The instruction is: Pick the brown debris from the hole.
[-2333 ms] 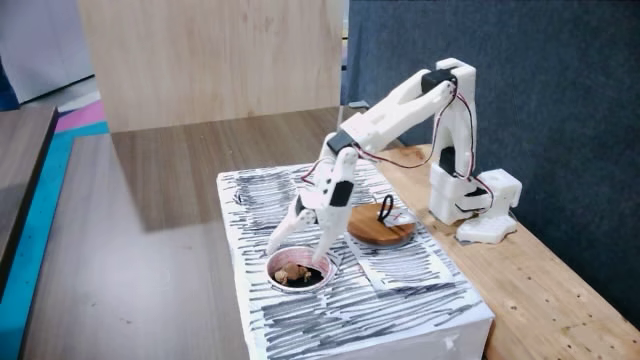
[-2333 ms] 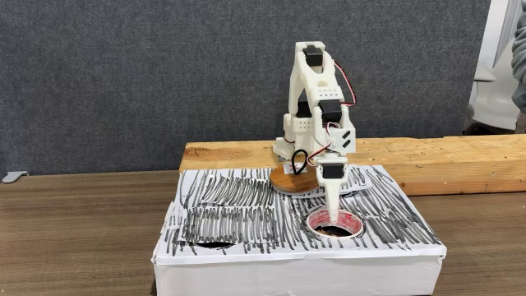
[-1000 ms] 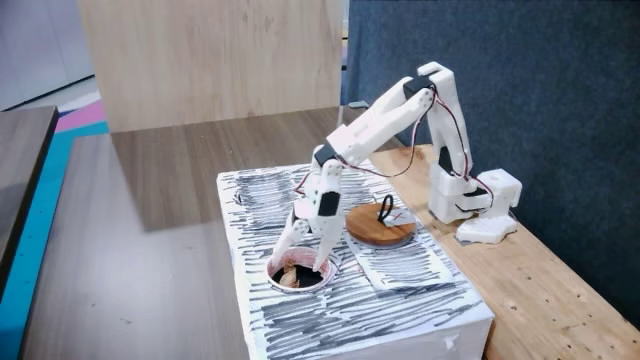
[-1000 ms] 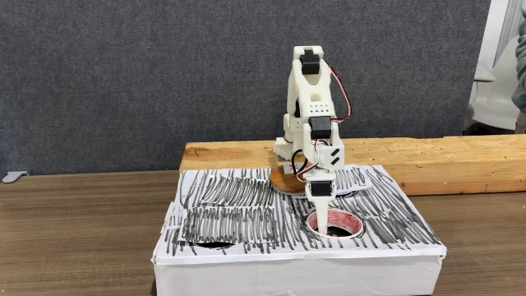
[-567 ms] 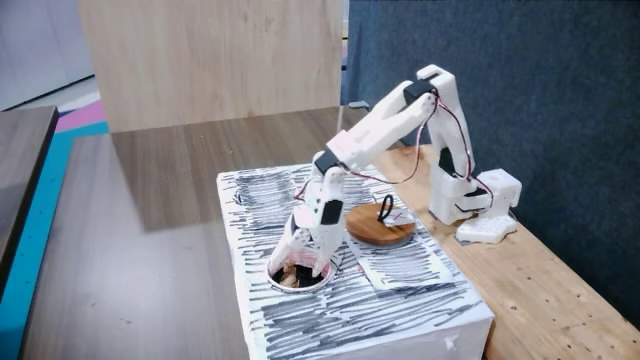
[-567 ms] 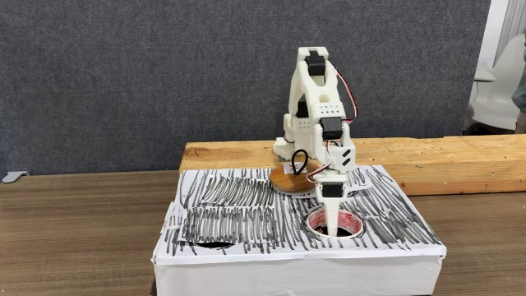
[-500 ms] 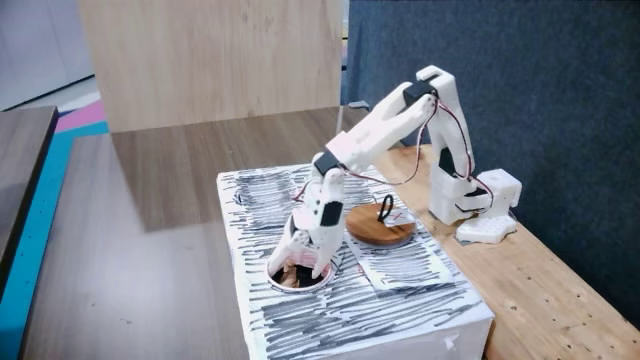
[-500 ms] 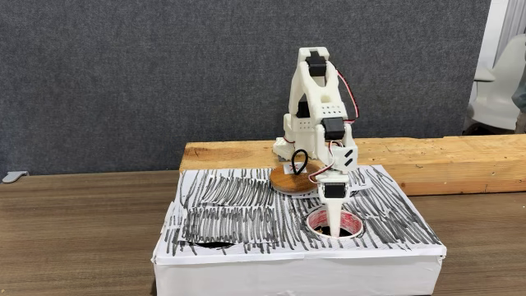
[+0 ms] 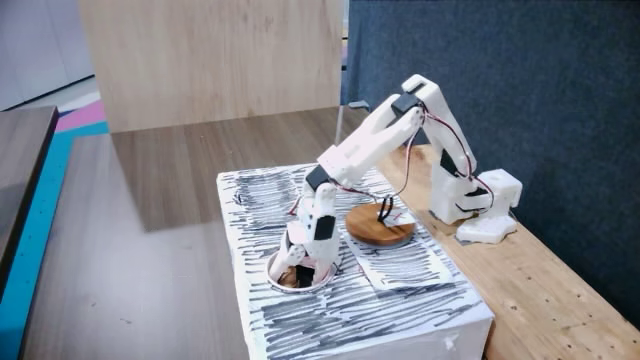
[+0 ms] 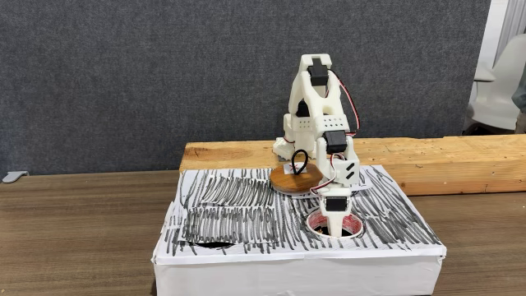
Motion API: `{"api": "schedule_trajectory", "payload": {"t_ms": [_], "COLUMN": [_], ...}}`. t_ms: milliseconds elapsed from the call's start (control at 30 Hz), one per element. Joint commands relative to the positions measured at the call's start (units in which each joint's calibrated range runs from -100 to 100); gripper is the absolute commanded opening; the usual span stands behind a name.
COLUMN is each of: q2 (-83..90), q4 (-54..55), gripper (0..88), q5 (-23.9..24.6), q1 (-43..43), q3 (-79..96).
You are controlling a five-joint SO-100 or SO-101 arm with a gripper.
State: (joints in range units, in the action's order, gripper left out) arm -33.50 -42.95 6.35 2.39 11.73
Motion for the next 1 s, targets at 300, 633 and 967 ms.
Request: {"api": "schedule_trajectory", "payload": {"t_ms": [300,633,967], "q2": [-0.33,0.42,29.15], "q4": [0.15,0.15,-12.43], "gripper": [0.0,0.9,0.9], "q5": [0.09,-2.92,-4.48], "q1": [-1.30,-1.59,-2.39], "q3": [-2.12,-2.30,-2.57]}}
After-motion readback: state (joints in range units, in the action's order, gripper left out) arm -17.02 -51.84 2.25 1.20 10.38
